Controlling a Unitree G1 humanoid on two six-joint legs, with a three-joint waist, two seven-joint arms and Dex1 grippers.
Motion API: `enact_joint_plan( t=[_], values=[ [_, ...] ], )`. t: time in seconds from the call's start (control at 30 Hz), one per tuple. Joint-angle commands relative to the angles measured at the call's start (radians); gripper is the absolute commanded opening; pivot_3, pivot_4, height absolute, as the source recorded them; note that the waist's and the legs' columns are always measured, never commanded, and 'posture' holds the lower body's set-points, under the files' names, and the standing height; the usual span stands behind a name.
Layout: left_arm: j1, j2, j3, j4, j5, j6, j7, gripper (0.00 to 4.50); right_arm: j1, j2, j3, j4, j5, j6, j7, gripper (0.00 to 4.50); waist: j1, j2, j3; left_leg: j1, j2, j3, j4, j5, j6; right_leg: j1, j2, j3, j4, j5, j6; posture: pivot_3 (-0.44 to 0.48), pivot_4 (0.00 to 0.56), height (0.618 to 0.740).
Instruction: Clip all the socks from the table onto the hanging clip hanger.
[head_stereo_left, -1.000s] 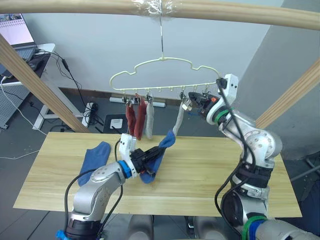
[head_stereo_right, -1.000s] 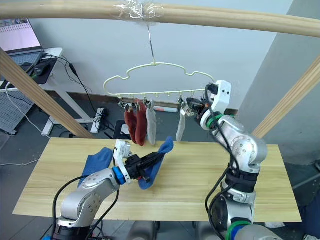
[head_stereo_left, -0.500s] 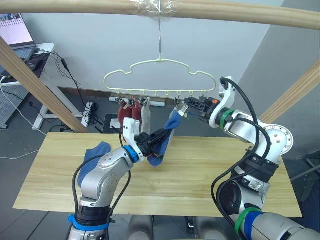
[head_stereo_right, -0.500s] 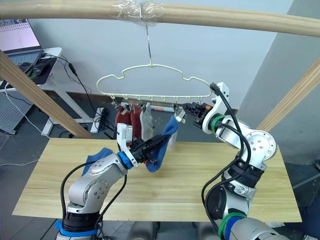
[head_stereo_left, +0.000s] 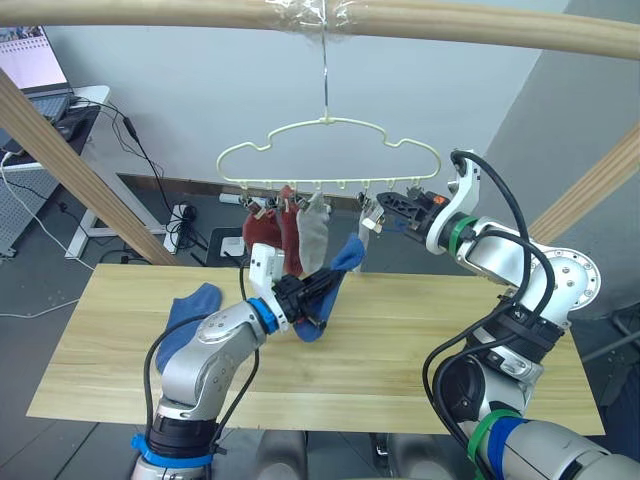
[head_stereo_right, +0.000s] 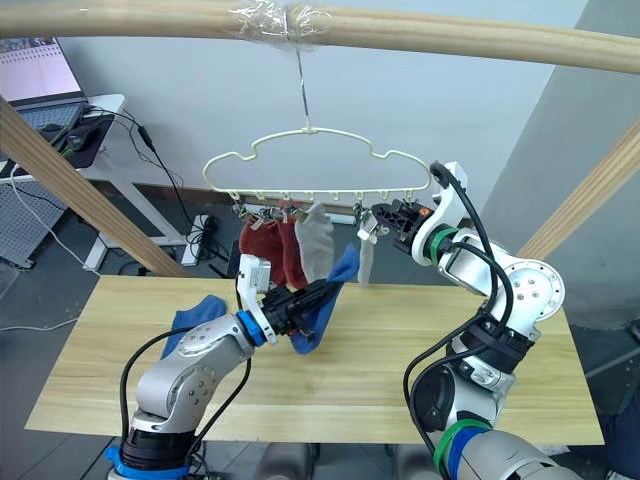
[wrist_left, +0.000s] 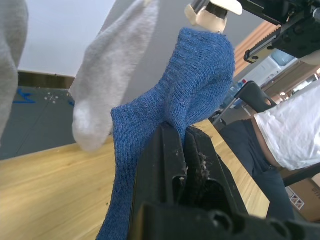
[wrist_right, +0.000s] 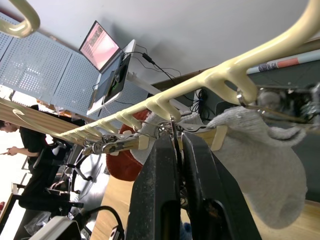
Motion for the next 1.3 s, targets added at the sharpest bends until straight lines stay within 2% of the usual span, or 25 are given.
enact_joint_plan(
  t=[0.03,0.43,0.63,0.87,1.13,1.23,1.3],
  values=[
    [-0.033,-0.018,-0.012,0.009,0.011,-0.039,0.004,0.03,0.021,0.099,-0.024,-0.018,-0.003,0.019,-0.048,0.0,-0.001,0.0,0.0,0.0,0.0,0.0,0.0,0.0,0.0,0.0,0.0,0.0,0.0,0.0,0.0,0.059,0.243,0.74],
    [-0.091,-0.038,-0.031,0.039,0.031,-0.058,-0.004,0.03,0.022,0.102,-0.031,-0.007,0.042,0.019,-0.085,0.0,-0.001,0.0,0.0,-0.001,0.0,0.0,-0.001,0.0,0.0,-0.001,0.0,0.0,-0.001,0.0,0.0,0.056,0.236,0.74],
    [-0.077,-0.011,-0.077,0.057,0.096,-0.102,-0.023,0.03,0.02,0.111,-0.036,-0.001,0.053,0.018,-0.097,0.0,-0.002,0.0,0.0,-0.001,0.0,0.0,-0.001,0.0,0.0,-0.001,0.0,0.0,-0.001,0.0,0.0,0.057,0.227,0.74],
    [-0.126,-0.059,-0.047,0.057,0.065,-0.104,0.001,0.03,0.021,0.107,-0.031,0.005,0.062,0.013,-0.106,0.0,-0.001,0.0,0.0,-0.001,0.0,0.0,-0.001,0.0,0.0,-0.001,0.0,0.0,-0.001,0.0,0.001,0.057,0.229,0.74],
    [-0.134,-0.065,-0.046,0.051,0.072,-0.117,-0.003,0.03,0.032,0.096,-0.008,0.015,0.08,-0.009,-0.109,0.0,-0.003,0.0,0.0,-0.001,0.0,0.0,-0.001,0.0,0.0,-0.001,0.0,0.0,-0.001,0.0,0.0,0.058,0.229,0.74],
    [-0.122,-0.056,-0.057,0.046,0.078,-0.117,-0.012,0.0,0.036,0.086,-0.003,0.02,0.101,-0.026,-0.104,0.81,-0.004,0.0,0.0,-0.001,0.0,0.0,-0.001,0.0,0.0,-0.001,0.0,0.0,-0.001,0.0,0.0,0.058,0.231,0.74],
    [-0.118,-0.051,-0.063,0.047,0.083,-0.118,-0.016,0.0,0.032,0.086,-0.015,0.025,0.12,-0.03,-0.105,1.6,-0.005,0.0,0.0,-0.001,0.0,0.001,-0.001,0.0,0.0,-0.002,0.0,0.001,-0.001,0.0,0.0,0.058,0.231,0.74]
  ],
)
